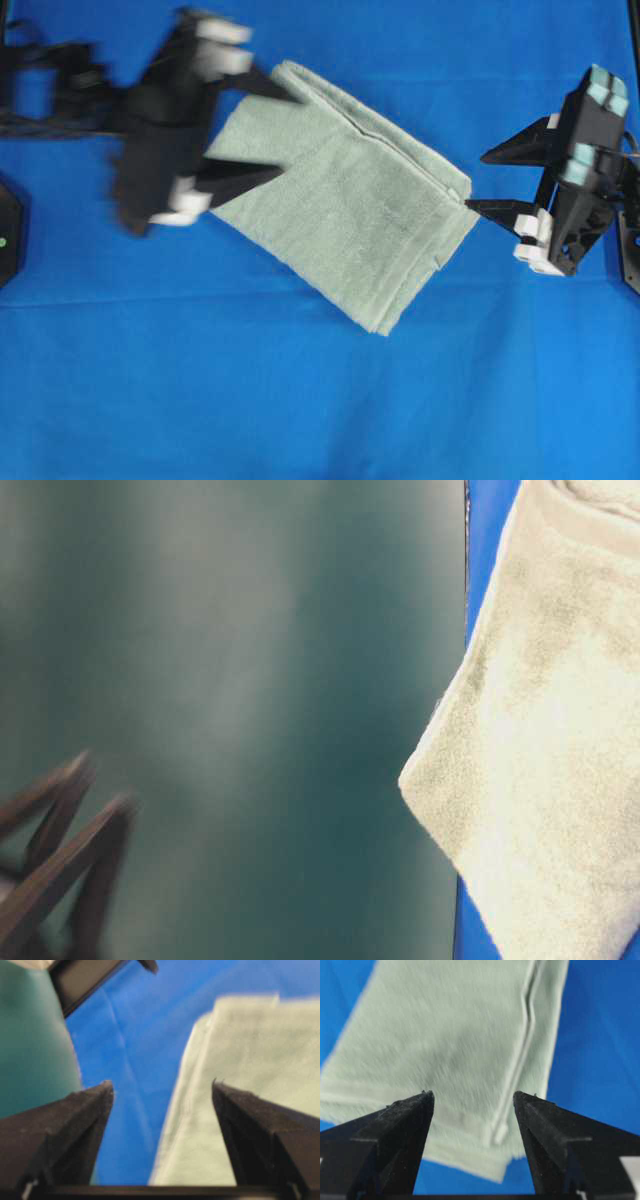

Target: Fold a bath towel.

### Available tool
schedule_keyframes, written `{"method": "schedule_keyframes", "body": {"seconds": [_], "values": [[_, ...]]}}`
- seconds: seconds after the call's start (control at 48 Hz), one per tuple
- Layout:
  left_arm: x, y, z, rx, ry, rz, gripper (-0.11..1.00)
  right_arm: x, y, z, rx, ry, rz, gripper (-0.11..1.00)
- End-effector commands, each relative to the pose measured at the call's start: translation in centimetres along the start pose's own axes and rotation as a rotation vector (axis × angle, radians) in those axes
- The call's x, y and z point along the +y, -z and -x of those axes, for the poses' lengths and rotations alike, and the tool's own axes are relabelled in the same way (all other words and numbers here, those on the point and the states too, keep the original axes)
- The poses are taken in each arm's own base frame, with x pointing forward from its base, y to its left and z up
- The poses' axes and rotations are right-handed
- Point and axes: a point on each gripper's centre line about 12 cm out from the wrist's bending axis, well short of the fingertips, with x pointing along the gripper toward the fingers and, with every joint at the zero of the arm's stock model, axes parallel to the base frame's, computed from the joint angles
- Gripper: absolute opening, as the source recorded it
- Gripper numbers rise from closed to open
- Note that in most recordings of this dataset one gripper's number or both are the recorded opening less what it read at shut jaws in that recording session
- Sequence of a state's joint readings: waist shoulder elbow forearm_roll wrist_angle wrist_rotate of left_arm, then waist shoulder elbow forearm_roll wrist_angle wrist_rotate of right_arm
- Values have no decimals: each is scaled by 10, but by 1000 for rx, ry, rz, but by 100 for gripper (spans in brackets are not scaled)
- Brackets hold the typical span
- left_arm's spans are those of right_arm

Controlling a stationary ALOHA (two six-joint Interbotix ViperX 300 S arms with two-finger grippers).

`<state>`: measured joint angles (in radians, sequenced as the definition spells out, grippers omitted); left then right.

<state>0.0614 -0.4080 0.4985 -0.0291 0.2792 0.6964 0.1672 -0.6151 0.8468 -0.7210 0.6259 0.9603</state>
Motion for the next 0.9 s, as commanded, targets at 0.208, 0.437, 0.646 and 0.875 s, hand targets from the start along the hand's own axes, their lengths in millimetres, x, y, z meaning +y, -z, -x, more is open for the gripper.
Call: {"method": "schedule_keyframes", "body": {"seconds": [0.208,0.437,0.646,0.875], "values": [[-17,-7,79,-178,-27,321,75,3,-33,32,-273,-106,114,65],[-36,12,112,-218,-7,449,75,-8,-40,68,-430,-146,128,65],[-52,34,137,-254,-8,514,75,-25,-18,87,-489,-149,112,65],[-78,72,155,-269,-9,551,75,-46,17,85,-487,-118,26,65]]}}
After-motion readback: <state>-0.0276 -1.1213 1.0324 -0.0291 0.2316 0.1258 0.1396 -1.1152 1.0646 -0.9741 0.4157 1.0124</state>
